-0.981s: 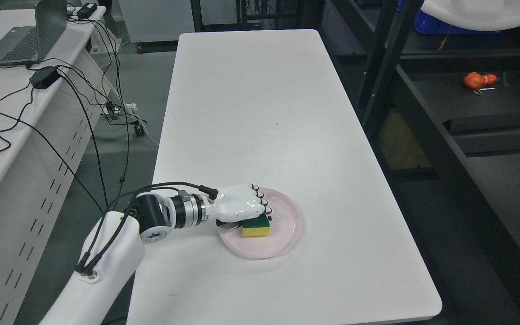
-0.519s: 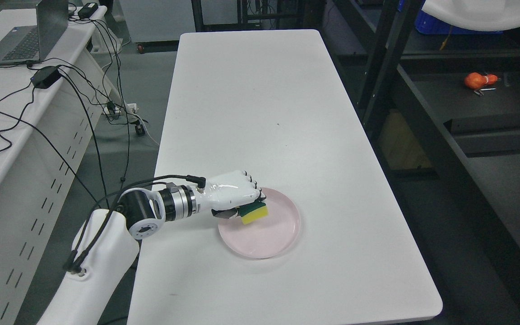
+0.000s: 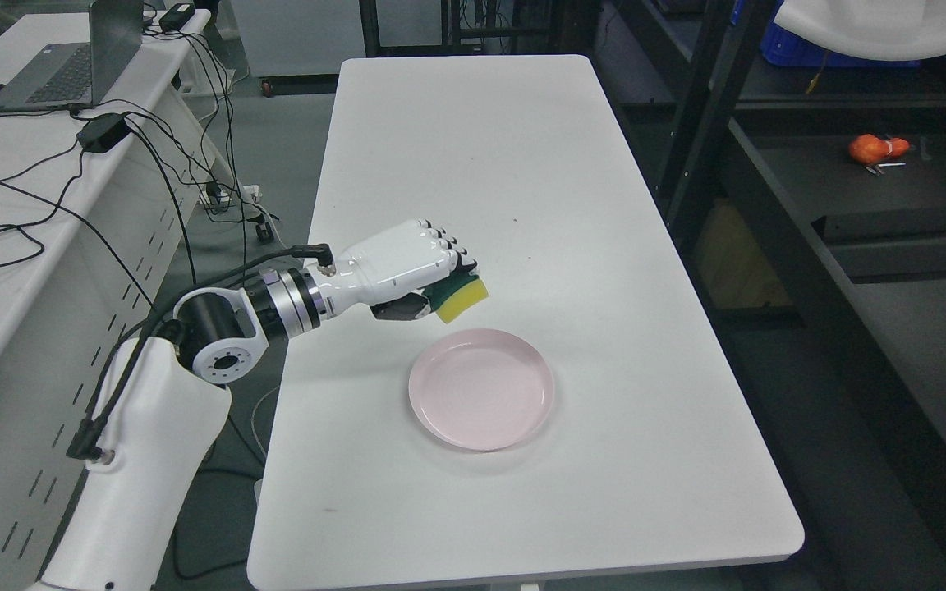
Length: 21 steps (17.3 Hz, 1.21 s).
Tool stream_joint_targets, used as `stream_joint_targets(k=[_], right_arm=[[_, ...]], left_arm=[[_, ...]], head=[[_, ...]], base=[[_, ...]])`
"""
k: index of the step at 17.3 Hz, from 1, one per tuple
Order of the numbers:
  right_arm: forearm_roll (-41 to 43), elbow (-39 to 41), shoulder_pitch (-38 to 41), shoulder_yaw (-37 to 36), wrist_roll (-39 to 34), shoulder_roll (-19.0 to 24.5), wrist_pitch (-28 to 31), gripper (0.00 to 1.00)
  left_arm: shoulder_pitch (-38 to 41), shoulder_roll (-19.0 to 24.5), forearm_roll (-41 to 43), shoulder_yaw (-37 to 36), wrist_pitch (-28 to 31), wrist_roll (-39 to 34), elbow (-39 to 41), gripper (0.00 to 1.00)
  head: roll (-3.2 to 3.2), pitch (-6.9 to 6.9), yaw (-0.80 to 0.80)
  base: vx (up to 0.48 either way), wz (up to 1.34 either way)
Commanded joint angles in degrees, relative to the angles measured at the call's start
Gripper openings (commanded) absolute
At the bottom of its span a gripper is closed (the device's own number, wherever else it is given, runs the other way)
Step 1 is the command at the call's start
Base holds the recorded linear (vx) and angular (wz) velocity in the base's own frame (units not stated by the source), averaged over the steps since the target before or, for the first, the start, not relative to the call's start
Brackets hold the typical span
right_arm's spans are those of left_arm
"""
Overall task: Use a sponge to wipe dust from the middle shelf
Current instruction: 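Lift the sponge off the plate with the left hand, then turn toward the metal shelf holding the sponge in the left hand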
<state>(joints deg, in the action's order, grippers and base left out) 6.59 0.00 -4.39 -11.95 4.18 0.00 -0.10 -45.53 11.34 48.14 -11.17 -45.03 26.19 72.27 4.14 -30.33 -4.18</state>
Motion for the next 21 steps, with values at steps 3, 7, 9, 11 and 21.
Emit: stream_joint_targets(k=[3,7,9,11,21], right_arm=[[0.0,1.0,0.0,0.0,0.0,-1.0,4.1,1.00],[0.0,1.0,0.0,0.0,0.0,-1.0,4.1,1.00],[0.0,1.0,0.0,0.0,0.0,-1.0,4.1,1.00],[0.0,1.0,0.0,0.0,0.0,-1.0,4.1,1.00],[0.0,1.0,0.0,0.0,0.0,-1.0,4.2,1.00]], left_arm=[[-0.3,-0.3,-4.5,8.3,0.0,1.2,4.2,0.00],[-0.3,0.0,-4.3,9.9,0.0,1.4,4.2,0.00],[-0.4,0.3,-4.3,10.3,0.0,1.4,4.2,0.00],[-0.3,0.3,-4.3,11.4,0.0,1.4,4.2,0.00],[-0.4,0.0,-4.6,14.3,0.0,1.5,3.8,0.01]], head=[[0.00,0.00,0.00],[0.00,0.00,0.00],[0.00,0.00,0.00],[0.00,0.00,0.00],[0.00,0.00,0.00]], base=[[-0.136,-0.06],[-0.179,-0.19],[-0.220,-0.16],[-0.246,-0.17],[-0.317,-0.30]])
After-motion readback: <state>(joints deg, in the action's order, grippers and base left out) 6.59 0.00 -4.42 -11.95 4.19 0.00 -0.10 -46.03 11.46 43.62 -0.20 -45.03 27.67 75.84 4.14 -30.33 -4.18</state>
